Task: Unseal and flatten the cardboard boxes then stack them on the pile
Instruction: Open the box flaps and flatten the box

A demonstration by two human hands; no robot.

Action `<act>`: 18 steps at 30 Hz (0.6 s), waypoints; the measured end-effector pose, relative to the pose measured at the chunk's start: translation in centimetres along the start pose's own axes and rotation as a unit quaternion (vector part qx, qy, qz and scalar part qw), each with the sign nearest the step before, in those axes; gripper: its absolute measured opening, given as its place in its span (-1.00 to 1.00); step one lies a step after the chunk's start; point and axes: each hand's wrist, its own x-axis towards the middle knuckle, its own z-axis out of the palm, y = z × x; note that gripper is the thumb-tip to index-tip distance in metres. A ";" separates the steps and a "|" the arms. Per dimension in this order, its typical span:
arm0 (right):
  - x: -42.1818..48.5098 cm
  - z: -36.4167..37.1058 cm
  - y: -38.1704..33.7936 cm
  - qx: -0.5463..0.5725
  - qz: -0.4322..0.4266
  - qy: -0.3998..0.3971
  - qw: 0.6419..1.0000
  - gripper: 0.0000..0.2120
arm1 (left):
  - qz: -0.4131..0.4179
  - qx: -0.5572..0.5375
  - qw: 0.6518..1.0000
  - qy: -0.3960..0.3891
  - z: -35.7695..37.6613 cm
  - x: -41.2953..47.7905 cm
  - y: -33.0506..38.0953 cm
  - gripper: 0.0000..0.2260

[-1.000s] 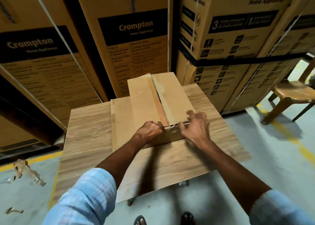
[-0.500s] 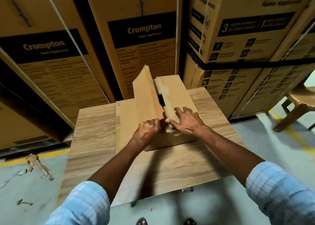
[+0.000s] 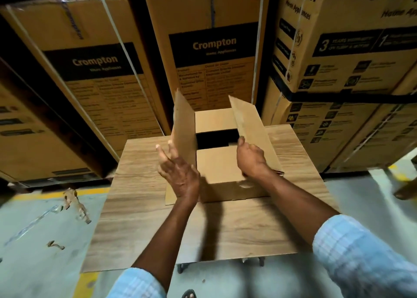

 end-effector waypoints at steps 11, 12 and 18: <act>-1.6 1.3 13.5 -0.075 0.189 -0.001 0.979 -0.36 | 0.172 0.175 0.890 -0.385 6.6 4.8 1.0 -0.11; -1.5 2.1 13.7 -0.070 0.193 -0.019 0.979 -0.35 | 0.155 0.141 0.895 -0.393 7.0 5.4 1.0 -0.07; -1.5 7.2 15.1 0.212 0.249 -0.178 0.928 -0.38 | 0.117 0.112 0.862 -0.481 7.9 8.7 0.9 0.06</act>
